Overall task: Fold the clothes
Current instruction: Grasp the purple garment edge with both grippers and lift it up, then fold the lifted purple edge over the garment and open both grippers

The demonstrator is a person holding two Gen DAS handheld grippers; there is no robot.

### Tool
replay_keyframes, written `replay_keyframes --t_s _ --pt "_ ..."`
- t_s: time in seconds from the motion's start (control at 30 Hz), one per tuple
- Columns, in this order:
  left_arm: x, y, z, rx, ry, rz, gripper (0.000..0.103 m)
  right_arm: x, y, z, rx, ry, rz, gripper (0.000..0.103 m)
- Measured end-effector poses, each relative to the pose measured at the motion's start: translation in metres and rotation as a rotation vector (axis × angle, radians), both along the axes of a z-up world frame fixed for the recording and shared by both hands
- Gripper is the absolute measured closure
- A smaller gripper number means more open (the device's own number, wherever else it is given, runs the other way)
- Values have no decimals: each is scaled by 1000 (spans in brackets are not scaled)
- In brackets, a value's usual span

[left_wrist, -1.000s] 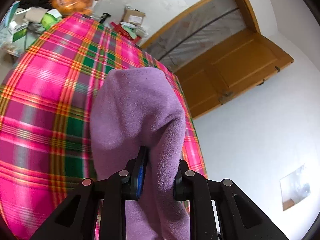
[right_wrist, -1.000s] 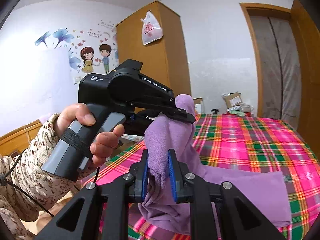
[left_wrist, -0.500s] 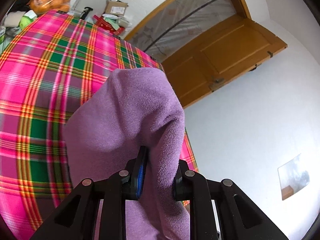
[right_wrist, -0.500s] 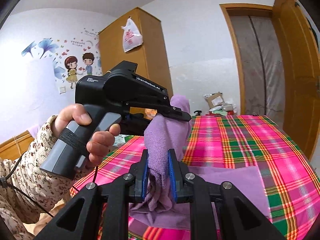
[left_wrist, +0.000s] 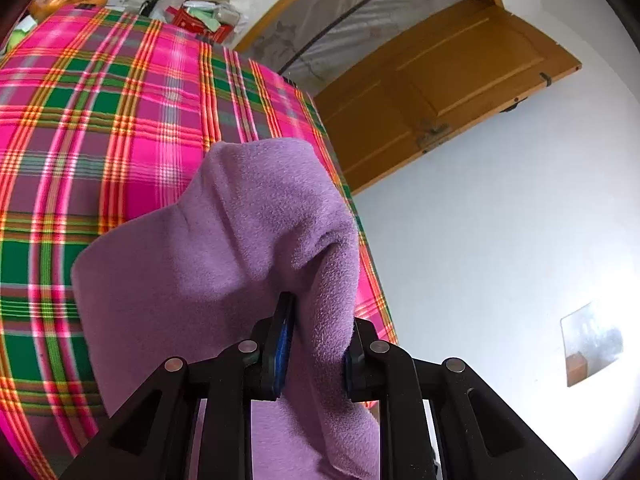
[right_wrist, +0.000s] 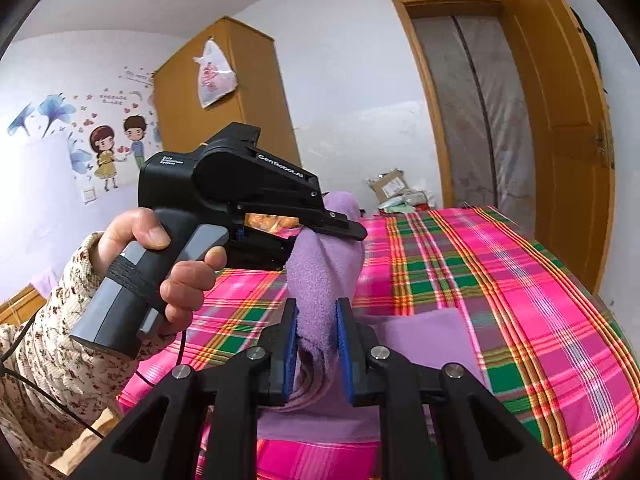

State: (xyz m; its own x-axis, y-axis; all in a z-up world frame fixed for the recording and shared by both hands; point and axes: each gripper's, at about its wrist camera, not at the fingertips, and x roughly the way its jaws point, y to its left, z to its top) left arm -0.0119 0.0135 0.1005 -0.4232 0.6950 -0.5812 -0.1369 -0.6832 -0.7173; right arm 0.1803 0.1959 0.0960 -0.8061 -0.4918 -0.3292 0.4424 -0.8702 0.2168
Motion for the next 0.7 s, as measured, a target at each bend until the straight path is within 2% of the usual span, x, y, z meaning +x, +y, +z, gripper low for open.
replay_keyframes --t_s 0.7 --pt "-35 47 -58 -44 -161 -44 82 -39 39 -53 11 -184 -92 83"
